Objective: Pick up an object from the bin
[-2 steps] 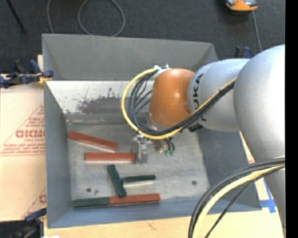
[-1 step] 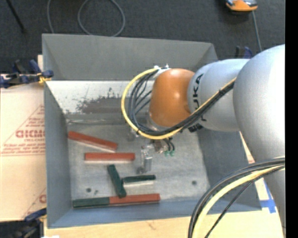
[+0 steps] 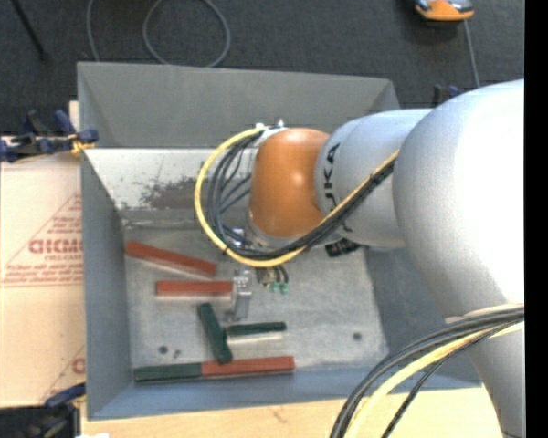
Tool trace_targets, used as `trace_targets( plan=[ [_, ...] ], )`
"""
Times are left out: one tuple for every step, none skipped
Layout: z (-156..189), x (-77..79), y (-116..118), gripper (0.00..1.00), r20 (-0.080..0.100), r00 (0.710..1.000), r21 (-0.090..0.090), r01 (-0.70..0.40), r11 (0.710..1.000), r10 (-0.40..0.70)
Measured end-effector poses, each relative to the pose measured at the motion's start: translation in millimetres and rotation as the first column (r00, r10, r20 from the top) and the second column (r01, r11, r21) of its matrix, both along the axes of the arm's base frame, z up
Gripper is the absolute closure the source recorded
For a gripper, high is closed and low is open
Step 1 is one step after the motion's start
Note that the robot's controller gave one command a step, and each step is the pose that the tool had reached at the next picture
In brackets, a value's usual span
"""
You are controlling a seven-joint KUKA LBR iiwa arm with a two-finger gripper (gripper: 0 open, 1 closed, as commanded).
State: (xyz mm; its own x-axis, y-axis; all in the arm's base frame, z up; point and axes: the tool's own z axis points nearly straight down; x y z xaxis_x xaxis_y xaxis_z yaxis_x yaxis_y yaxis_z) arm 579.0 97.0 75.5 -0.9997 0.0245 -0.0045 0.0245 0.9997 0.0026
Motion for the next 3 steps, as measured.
trace_targets(
  plan=[
    [0,0.3,-1,1.00,0.000,1.000,-0.001,0.001,1.000,-0.001],
    [23,21.9,9,1.00,0.003,0.887,-0.005,-0.462,0.887,0.462],
    [-2,57.8,-8,1.00,0.004,0.618,-0.010,-0.786,0.618,0.787]
  ],
)
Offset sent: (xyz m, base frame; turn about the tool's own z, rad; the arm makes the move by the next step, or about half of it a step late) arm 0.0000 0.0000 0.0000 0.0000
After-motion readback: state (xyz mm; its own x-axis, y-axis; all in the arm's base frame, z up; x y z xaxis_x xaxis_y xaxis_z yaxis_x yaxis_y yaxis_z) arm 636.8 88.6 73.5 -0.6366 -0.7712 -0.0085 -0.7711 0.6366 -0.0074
